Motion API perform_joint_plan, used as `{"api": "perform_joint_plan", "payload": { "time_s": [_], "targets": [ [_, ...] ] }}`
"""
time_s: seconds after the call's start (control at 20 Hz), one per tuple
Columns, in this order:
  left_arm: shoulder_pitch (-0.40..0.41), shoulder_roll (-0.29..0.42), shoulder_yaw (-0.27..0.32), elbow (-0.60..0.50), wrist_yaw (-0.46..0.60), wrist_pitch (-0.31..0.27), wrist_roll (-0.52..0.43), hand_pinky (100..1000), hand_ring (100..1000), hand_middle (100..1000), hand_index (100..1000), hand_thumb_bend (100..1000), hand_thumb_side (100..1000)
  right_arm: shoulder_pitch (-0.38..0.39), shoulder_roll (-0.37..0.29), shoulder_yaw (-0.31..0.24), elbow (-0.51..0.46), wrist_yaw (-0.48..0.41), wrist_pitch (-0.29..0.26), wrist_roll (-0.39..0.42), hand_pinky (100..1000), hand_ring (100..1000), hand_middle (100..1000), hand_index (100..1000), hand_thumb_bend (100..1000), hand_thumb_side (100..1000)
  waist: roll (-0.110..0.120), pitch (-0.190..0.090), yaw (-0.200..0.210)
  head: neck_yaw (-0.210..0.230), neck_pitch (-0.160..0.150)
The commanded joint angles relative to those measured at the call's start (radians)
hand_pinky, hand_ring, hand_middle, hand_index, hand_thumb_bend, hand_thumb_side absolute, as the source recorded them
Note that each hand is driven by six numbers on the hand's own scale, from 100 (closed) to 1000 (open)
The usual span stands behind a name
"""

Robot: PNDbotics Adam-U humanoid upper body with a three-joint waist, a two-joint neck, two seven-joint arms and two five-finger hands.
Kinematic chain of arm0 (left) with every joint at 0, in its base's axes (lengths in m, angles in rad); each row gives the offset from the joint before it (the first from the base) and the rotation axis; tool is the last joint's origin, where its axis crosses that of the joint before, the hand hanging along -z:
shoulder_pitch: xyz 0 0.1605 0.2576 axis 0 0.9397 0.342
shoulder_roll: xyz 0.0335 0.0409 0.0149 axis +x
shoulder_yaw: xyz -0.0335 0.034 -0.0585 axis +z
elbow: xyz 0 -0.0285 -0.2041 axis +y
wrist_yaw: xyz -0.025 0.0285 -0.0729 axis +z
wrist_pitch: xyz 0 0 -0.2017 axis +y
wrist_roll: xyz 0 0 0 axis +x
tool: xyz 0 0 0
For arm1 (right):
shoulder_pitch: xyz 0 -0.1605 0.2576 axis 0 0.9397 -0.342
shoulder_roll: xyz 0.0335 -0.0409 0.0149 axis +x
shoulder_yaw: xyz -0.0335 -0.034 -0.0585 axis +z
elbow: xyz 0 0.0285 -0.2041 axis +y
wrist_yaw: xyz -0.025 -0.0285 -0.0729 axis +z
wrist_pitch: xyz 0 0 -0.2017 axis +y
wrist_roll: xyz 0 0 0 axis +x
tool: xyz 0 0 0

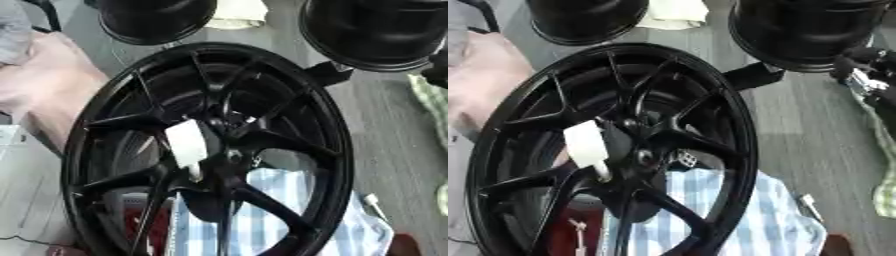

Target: Pull the pin out of the wheel hub.

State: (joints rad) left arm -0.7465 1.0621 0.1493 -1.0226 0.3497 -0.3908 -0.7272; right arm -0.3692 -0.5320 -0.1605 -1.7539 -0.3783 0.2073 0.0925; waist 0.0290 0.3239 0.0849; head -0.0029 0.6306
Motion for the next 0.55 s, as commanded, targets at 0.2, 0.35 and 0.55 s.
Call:
{"api": "perform_joint_plan", "payload": {
  "time_s": [0.2, 0.35, 0.55],
  "targets": [
    [-0.007, 0.044, 0.028, -0.013, 0.172, 0.051, 0.322, 720, 686, 627, 776, 100, 703, -0.014, -0.014, -0.008, -0.023, -0.006, -0.002, -0.001, 876, 735, 729, 707, 327, 247, -0.001, -0.033, 0.001, 0.002, -0.003],
    [0.008, 0.042, 0.016, -0.056, 0.233, 0.147, 0.521, 712, 672, 617, 775, 100, 727, -0.017, -0.014, -0.008, -0.024, -0.006, -0.004, -0.002, 876, 735, 729, 707, 327, 245, -0.002, -0.035, 0.001, 0.004, -0.003],
    [0.029, 0.042, 0.011, -0.107, 0.264, 0.222, 0.634, 704, 659, 601, 763, 100, 726, -0.02, -0.013, -0.006, -0.026, -0.008, -0.004, -0.003, 877, 736, 730, 707, 327, 245, -0.004, -0.035, 0.002, 0.006, -0.006]
  ]
}}
